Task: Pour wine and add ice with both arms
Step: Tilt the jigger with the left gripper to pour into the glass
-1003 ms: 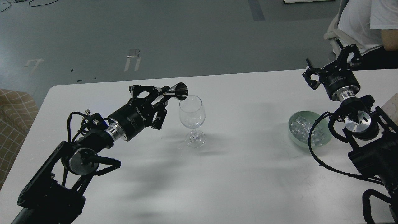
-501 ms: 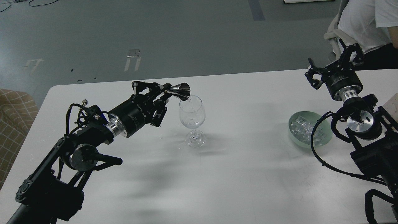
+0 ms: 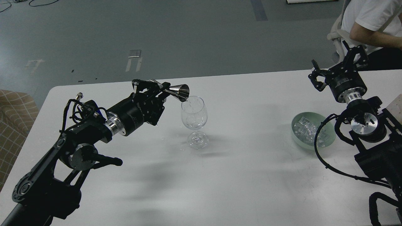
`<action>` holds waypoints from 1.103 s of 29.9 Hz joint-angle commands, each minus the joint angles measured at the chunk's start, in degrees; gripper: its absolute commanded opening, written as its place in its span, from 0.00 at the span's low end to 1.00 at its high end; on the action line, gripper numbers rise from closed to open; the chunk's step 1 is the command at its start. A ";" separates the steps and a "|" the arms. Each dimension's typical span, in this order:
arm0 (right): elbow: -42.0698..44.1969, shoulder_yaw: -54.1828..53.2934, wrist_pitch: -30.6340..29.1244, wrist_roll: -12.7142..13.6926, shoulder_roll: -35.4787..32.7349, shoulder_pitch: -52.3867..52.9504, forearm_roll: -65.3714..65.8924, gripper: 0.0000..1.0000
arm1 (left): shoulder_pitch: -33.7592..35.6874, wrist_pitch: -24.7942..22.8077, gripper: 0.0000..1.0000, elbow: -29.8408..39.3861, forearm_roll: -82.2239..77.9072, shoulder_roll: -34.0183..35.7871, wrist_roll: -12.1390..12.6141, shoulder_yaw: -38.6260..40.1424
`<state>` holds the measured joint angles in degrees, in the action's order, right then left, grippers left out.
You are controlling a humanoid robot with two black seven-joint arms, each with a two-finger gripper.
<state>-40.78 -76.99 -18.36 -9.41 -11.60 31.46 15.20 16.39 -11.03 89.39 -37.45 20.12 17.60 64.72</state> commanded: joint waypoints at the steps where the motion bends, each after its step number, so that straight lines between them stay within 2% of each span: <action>1: 0.00 -0.09 0.08 0.00 0.00 0.00 0.00 1.00 | 0.58 -0.22 0.17 0.78 -0.08 0.62 0.94 -0.04; 4: 0.00 -0.09 0.00 0.00 0.00 0.00 0.00 1.00 | 0.58 -0.22 0.17 2.19 -0.16 0.80 1.82 -0.04; 12: 0.00 -0.18 -0.09 0.00 0.00 0.00 0.00 1.00 | 0.40 -0.22 0.17 5.53 -3.85 1.06 2.17 -0.04; 19: 0.00 -0.18 -0.18 0.00 -0.35 0.00 0.00 1.00 | 1.72 -0.31 0.17 5.80 -9.38 1.41 3.23 -0.12; 29: 0.26 -0.18 -0.88 0.00 -0.35 0.00 0.00 1.00 | 1.81 -0.31 0.17 5.80 -13.43 1.59 3.32 -0.12; 31: 0.17 -0.18 -0.88 0.00 -0.44 0.00 -0.09 1.00 | 1.89 -0.31 0.17 6.15 -15.28 1.76 3.84 -0.12; 33: 0.17 -0.26 -0.88 0.00 -0.44 0.00 -0.09 1.00 | 2.07 -0.31 0.17 7.72 -17.04 2.03 6.12 -0.12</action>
<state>-40.52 -77.17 -19.25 -9.41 -12.01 31.48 15.16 18.27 -11.34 95.50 -52.21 21.84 21.48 64.60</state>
